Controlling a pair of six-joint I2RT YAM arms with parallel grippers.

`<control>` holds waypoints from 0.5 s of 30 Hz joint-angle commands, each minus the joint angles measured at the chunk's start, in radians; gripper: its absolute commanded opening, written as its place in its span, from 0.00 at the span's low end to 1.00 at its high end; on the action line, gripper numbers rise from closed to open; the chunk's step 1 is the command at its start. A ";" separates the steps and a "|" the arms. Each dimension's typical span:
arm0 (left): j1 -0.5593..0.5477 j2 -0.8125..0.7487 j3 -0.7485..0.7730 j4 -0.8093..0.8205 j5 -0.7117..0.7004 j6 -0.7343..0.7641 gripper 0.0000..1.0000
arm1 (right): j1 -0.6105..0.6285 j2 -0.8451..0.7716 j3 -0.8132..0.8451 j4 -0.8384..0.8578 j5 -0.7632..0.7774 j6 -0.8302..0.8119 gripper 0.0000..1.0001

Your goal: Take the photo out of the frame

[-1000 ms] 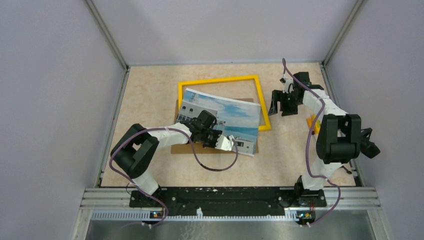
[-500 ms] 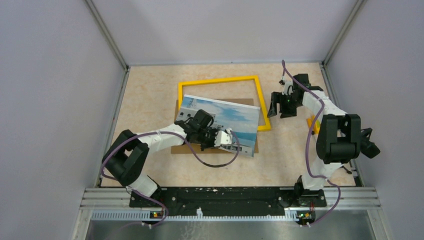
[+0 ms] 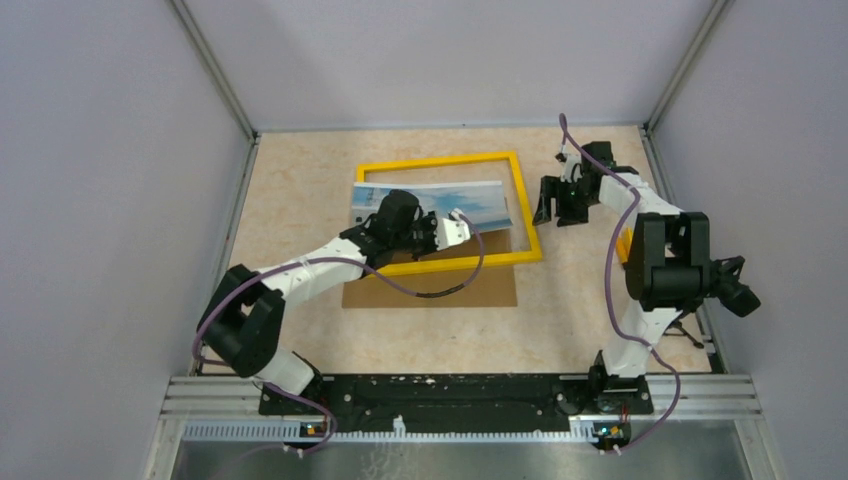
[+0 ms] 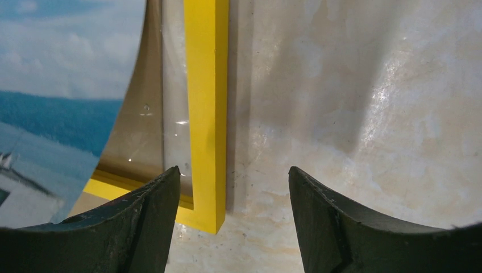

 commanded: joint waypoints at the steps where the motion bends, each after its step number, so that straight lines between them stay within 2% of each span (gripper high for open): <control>1: 0.003 0.142 0.068 0.101 -0.078 0.053 0.00 | -0.003 0.035 0.039 0.033 -0.004 -0.007 0.68; 4: 0.002 0.223 0.100 0.090 -0.082 0.084 0.00 | -0.003 0.047 0.037 0.029 -0.004 -0.011 0.67; 8: 0.000 0.302 0.194 -0.095 -0.018 0.110 0.00 | -0.004 0.034 0.024 0.022 -0.003 -0.015 0.67; 15: -0.035 0.340 0.149 -0.244 0.040 0.215 0.00 | -0.004 0.016 0.017 0.004 0.000 -0.048 0.66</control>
